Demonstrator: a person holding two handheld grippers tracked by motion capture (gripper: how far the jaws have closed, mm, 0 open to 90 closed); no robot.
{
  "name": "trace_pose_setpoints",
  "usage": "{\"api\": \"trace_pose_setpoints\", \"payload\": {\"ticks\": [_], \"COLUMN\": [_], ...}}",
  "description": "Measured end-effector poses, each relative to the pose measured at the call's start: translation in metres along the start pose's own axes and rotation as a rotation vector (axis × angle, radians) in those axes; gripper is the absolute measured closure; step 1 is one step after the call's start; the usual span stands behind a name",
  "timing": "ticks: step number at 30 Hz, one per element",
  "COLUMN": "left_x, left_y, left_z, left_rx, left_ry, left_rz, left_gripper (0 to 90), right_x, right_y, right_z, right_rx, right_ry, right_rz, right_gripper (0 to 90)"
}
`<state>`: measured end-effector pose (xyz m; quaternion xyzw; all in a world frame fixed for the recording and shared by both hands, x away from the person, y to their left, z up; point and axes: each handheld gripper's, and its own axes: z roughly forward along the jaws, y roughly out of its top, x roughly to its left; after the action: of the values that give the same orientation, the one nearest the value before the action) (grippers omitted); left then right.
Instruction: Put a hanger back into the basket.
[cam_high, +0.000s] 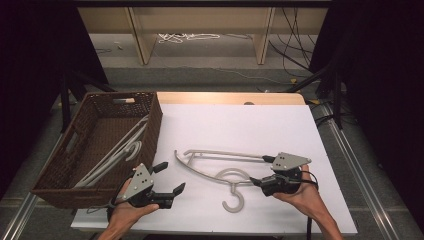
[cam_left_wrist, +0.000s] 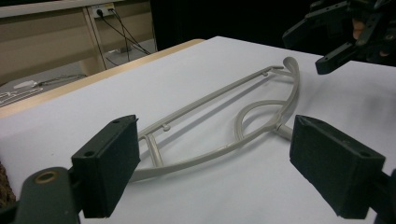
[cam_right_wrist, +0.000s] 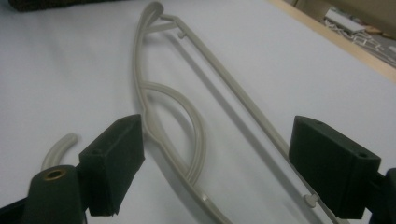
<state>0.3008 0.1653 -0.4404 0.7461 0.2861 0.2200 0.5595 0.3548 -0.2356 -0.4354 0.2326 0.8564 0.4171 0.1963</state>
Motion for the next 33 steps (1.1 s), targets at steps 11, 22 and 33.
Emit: {"api": "trace_pose_setpoints", "payload": {"ticks": [11,22,33], "left_x": [0.000,0.000,-0.002], "left_y": [0.000,-0.001,-0.002], "left_z": [0.002,0.002,0.002], "left_rx": [0.005,0.002,0.026], "left_ry": [-0.016,-0.026,-0.028], "left_rz": [0.012,0.013,0.027], "left_gripper": [15.6,15.7,15.7], "right_x": [-0.010,-0.014,-0.017], "right_y": [0.002,0.003,0.001], "right_z": [0.024,0.044,0.056], "right_rx": [0.165,0.348,0.471], "right_ry": [0.075,0.164,0.222], "right_rz": [-0.133,-0.188,-0.178], "right_gripper": [31.0,44.8,58.3]}}
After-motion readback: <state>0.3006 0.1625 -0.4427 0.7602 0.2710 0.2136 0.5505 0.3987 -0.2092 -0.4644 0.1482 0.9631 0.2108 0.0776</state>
